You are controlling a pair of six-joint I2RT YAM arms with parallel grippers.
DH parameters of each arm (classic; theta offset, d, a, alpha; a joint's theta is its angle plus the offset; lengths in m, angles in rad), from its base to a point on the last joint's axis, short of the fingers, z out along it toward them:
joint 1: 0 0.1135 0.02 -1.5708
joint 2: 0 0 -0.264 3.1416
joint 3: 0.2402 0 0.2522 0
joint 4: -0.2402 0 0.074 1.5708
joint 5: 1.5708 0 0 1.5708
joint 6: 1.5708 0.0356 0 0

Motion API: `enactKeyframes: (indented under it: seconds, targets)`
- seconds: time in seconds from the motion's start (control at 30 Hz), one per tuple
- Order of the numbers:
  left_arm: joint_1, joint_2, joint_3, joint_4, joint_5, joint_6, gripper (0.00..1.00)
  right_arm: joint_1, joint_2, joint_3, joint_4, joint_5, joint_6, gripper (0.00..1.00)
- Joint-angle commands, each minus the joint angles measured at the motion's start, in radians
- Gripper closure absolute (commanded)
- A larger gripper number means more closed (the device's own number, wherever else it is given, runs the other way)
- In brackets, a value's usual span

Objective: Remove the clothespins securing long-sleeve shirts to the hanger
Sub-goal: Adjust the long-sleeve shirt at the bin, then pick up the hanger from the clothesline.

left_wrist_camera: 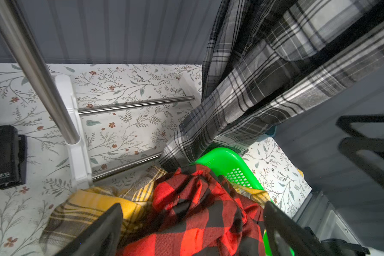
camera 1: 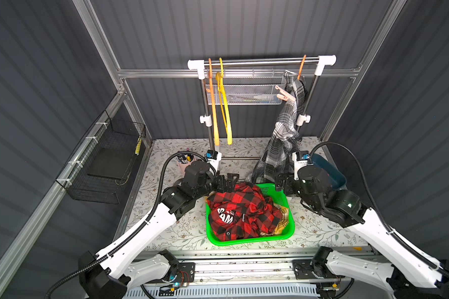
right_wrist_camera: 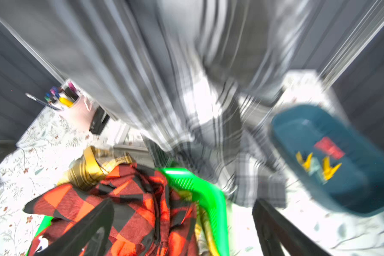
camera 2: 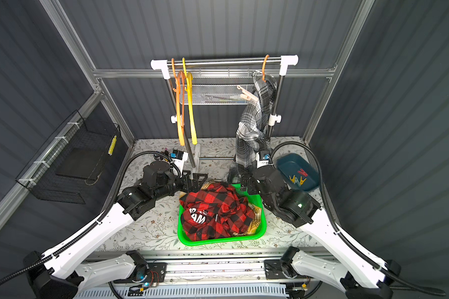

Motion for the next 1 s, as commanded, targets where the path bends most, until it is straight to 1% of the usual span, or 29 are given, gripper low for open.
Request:
enactKeyframes:
  seconds: [0.0,0.1,0.27,0.33,0.37,0.4,0.47,0.53,0.6,0.63,0.7,0.83,0.97]
  targets:
    - [0.006,-0.005,0.033,-0.001,-0.039,0.044,0.01,0.041,-0.009,0.072,-0.056,0.121,-0.112,0.05]
    - [0.009,-0.014,0.041,-0.003,-0.057,0.051,0.01,0.09,0.007,0.155,-0.031,0.194,-0.183,0.11]
    - [0.011,-0.042,0.054,-0.01,-0.08,0.051,0.01,0.169,0.047,0.254,0.077,0.318,-0.324,0.12]
    - [0.011,-0.056,0.053,-0.015,-0.101,0.058,0.0,0.18,0.077,0.316,0.087,0.338,-0.357,0.15]
    - [0.011,-0.066,0.048,-0.015,-0.115,0.062,0.0,0.188,0.091,0.346,0.099,0.348,-0.377,0.17]
    - [0.011,-0.08,0.04,-0.007,-0.131,0.062,0.0,0.197,0.103,0.363,0.124,0.359,-0.403,0.22]
    - [0.011,-0.102,0.02,0.012,-0.145,0.065,0.0,0.202,0.115,0.379,0.188,0.368,-0.458,0.24]
    - [0.011,-0.118,0.009,0.019,-0.155,0.068,0.0,0.202,0.136,0.415,0.217,0.369,-0.49,0.23]
    - [0.012,-0.127,0.008,0.013,-0.166,0.076,0.0,0.202,0.174,0.462,0.222,0.345,-0.504,0.19]
    - [0.013,-0.13,0.004,0.013,-0.169,0.078,0.0,0.202,0.186,0.486,0.222,0.33,-0.507,0.14]
    - [0.013,-0.132,-0.003,0.016,-0.17,0.084,0.0,0.201,0.225,0.542,0.211,0.315,-0.519,0.02]
    - [0.015,-0.128,-0.004,0.011,-0.174,0.092,0.0,0.169,0.31,0.685,0.109,0.265,-0.48,0.01]
    - [0.02,-0.13,-0.014,0.016,-0.173,0.093,0.0,0.083,0.389,0.804,0.006,0.211,-0.422,0.01]
